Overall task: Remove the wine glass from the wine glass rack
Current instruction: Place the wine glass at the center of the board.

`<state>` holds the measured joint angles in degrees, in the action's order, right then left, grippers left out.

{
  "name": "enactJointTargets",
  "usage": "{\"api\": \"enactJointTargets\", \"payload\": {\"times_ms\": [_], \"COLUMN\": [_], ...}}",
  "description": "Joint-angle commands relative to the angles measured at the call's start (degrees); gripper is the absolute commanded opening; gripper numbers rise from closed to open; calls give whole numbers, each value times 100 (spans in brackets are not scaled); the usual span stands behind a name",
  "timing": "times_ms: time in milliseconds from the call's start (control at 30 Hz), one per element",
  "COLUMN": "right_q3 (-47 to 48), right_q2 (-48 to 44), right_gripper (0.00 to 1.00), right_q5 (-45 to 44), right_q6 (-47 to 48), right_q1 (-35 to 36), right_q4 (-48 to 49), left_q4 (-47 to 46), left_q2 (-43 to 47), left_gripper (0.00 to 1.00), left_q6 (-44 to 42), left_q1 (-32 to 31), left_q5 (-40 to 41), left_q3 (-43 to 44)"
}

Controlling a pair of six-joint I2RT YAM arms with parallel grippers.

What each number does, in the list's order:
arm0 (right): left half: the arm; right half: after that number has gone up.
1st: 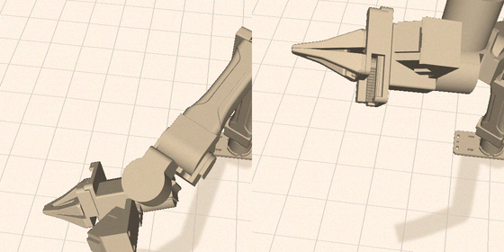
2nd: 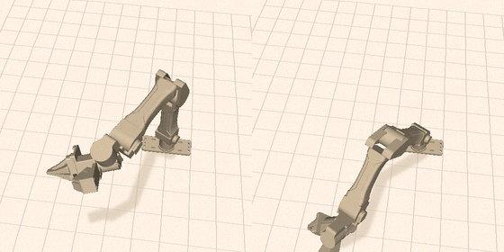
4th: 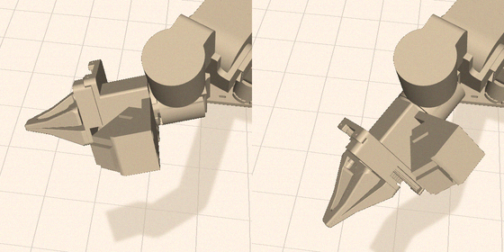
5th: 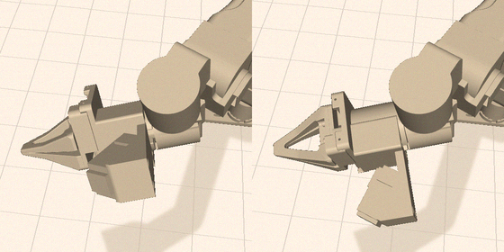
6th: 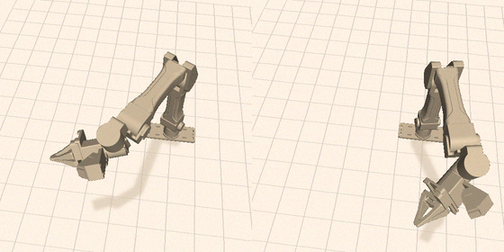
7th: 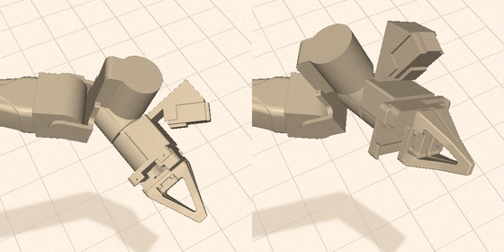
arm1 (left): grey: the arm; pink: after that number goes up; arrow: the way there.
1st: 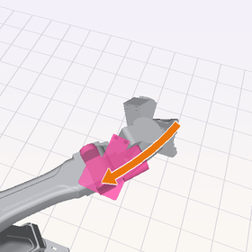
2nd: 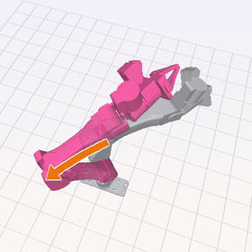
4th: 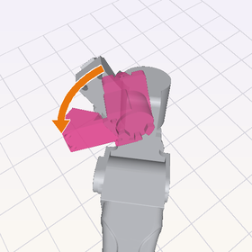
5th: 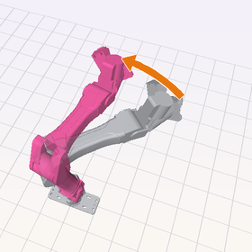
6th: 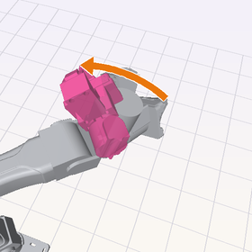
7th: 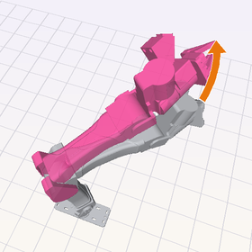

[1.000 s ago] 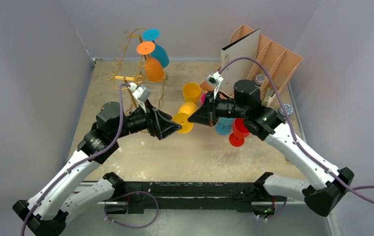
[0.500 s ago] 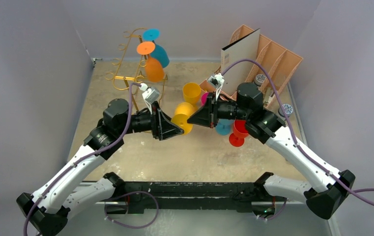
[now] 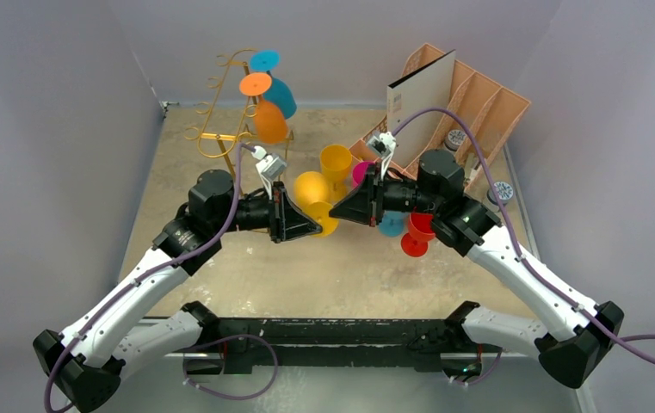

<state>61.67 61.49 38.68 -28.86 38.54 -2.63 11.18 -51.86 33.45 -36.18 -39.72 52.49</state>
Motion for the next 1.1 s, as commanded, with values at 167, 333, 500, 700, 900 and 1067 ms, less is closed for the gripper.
{"api": "enactJointTargets", "payload": {"times_ms": [167, 333, 500, 700, 900, 1067], "right_q3": [84, 184, 171, -104, -357, -522], "right_q2": [-15, 175, 206, -19, -85, -154], "right_gripper": [22, 21, 4, 0, 0, 0], "right_q5": [192, 550, 613, 368, 212, 71], "right_q6": [-126, -230, -253, -161, -193, -223], "right_q1": [-22, -22, -20, -14, -20, -20], "right_q4": [516, 535, 568, 912, 1379, 1605], "left_q4": [-279, -440, -645, -488, -457, -512], "left_q2": [-6, -99, -213, -256, -448, -412], "left_gripper": [0, 0, 0, 26, 37, 31], "left_q6": [-354, -302, -99, -29, 104, 120], "left_q1": [-20, -24, -22, -21, -21, -21], "left_q5": [-435, -717, -818, -669, -850, -776], "left_q3": [96, 92, 86, 78, 19, -9]}}
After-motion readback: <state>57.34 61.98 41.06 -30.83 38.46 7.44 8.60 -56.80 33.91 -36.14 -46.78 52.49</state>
